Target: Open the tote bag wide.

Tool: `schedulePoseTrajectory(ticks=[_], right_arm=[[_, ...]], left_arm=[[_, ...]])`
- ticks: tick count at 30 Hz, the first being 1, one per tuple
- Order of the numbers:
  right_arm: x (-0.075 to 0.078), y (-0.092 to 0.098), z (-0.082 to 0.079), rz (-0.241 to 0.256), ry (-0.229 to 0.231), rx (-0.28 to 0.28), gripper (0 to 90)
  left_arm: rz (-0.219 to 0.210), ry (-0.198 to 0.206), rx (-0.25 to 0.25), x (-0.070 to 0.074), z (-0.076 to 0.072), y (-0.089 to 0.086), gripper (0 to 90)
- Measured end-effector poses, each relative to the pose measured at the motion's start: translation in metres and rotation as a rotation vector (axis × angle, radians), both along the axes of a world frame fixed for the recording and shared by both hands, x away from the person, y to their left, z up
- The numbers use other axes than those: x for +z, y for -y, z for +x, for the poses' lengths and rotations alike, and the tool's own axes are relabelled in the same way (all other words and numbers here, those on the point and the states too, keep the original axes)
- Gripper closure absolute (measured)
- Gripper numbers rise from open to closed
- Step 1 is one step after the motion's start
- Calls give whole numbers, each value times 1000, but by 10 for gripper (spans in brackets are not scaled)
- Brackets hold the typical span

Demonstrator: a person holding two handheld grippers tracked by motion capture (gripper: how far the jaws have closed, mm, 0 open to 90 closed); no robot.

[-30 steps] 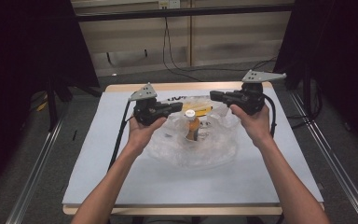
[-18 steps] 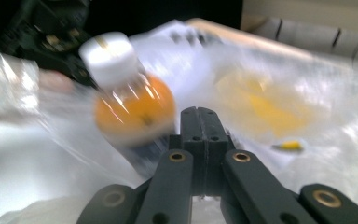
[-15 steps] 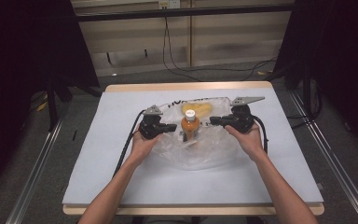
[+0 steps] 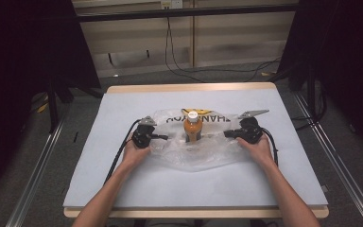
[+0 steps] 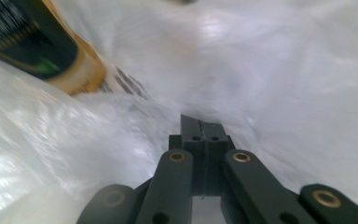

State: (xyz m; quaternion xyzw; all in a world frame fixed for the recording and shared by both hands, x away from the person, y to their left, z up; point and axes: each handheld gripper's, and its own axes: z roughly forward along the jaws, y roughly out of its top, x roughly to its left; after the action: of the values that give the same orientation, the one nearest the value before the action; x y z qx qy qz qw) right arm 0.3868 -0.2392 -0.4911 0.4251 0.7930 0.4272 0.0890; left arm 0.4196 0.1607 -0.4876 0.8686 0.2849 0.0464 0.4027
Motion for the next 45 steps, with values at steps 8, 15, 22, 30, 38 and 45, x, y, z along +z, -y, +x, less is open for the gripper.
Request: schedulePoseTrajectory(ticks=[8,15,22,30,38,45], right_arm=[[-1,11,-3,-52,-12,-36,900],[2,20,-9,-73,-2,-55,900],[32,10,-18,12,76,-1,900],[59,4,-25,66,136,45,900],[83,-20,-15,46,152,120,900],[87,-50,7,-46,66,198,900]], left_arm=[[-18,13,30,-1,-4,-21,900],[-9,12,59,2,-7,-27,900],[-129,53,54,33,-14,-28,900],[-150,105,-5,61,-27,-14,900],[-117,135,-79,90,-31,16,900],[20,63,-153,72,-32,53,900]])
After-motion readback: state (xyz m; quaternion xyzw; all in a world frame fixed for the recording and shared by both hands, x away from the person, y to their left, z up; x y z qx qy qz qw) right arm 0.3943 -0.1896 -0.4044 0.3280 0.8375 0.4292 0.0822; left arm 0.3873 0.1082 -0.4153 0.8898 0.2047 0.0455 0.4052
